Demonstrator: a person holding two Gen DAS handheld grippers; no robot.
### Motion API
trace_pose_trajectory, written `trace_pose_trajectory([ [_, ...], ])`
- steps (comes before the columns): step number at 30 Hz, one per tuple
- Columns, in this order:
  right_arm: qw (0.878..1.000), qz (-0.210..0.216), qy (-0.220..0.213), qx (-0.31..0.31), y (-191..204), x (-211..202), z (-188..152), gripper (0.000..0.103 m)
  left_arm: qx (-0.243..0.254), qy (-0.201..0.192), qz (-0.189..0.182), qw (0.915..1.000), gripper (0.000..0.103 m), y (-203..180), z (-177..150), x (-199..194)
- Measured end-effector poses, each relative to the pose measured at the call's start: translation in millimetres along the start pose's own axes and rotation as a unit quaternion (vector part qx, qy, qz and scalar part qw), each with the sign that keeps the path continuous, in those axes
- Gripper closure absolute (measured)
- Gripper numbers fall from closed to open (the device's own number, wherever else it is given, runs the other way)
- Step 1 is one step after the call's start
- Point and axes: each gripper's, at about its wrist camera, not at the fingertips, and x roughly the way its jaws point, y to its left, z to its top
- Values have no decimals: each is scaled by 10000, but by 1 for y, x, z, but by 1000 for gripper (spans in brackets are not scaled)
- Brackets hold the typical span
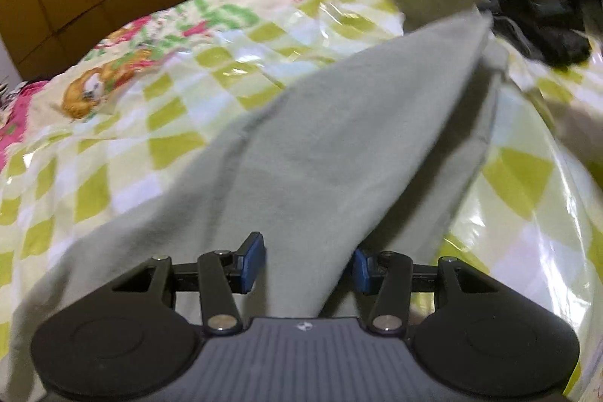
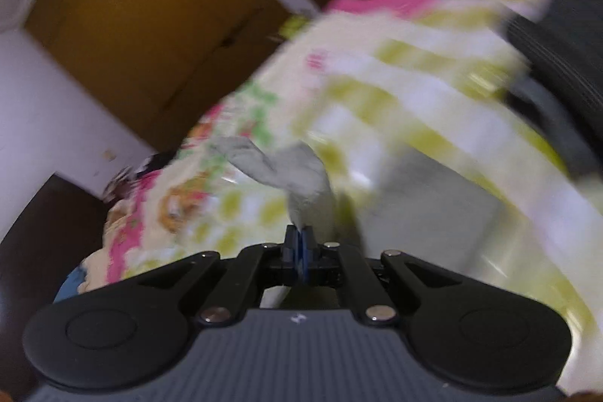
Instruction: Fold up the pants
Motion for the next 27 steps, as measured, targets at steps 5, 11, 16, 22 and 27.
trace_pose_trajectory([
  [5,9982,-126,-126,581,-46,9,-6,93,290,123,132,9994,41,-17,3,3],
  [11,9994,-262,-165,173,-34,16,3,59,373,236,194,9988,41,-19,6,6],
  [16,9979,-212,-273,541,-47,2,-7,58,337,254,234,9988,41,-21,5,5],
  [22,9962,-77,-239,832,-58,-1,-7,58,343,225,299,9987,41,-24,3,5],
  [27,9934,-211,55,1122,-58,6,-17,55,159,114,157,9997,41,-24,-2,0],
])
